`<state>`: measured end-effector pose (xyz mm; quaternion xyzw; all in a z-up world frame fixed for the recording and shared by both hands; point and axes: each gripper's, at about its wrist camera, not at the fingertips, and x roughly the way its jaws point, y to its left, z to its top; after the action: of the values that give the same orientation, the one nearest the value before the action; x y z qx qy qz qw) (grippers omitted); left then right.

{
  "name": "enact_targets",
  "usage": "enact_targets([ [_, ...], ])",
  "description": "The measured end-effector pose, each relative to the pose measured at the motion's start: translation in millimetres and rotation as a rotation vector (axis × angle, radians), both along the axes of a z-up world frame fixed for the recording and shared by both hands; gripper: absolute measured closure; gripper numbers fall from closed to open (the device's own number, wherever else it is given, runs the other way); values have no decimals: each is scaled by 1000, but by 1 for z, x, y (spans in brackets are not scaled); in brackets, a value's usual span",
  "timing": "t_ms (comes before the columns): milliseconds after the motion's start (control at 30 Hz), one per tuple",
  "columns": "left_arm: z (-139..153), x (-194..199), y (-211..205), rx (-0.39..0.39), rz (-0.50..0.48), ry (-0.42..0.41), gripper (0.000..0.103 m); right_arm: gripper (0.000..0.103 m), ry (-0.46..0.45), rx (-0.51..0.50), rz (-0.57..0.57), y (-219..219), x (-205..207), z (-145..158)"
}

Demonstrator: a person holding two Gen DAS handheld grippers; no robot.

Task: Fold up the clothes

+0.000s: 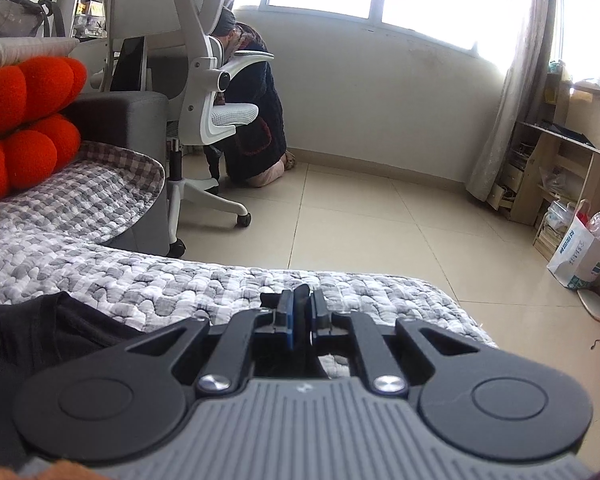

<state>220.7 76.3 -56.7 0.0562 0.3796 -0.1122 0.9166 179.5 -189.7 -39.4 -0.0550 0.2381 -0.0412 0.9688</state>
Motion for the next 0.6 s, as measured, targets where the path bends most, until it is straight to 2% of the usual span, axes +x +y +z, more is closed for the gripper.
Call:
enact_targets([
  [33, 0, -1, -1, 12, 3, -4, 60, 95, 7, 0, -3, 0, -1, -2],
  [100, 1, 1, 1, 7, 44, -1, 75, 95, 18, 1, -7, -1, -1, -5],
  [133, 2, 3, 3, 2, 68, 1, 93, 95, 23, 1, -9, -2, -1, -6],
  [167, 3, 4, 6, -16, 91, 3, 97, 95, 26, 2, -11, -2, -1, -7],
  [233, 6, 6, 13, -62, 136, -2, 98, 95, 27, 5, -15, -3, -1, -8],
  [300, 7, 6, 14, -48, 175, -37, 98, 95, 21, 0, -12, -2, 0, -7],
  [600, 34, 21, 2, 103, 305, -279, 99, 95, -55, -123, 28, 26, 14, 3],
])
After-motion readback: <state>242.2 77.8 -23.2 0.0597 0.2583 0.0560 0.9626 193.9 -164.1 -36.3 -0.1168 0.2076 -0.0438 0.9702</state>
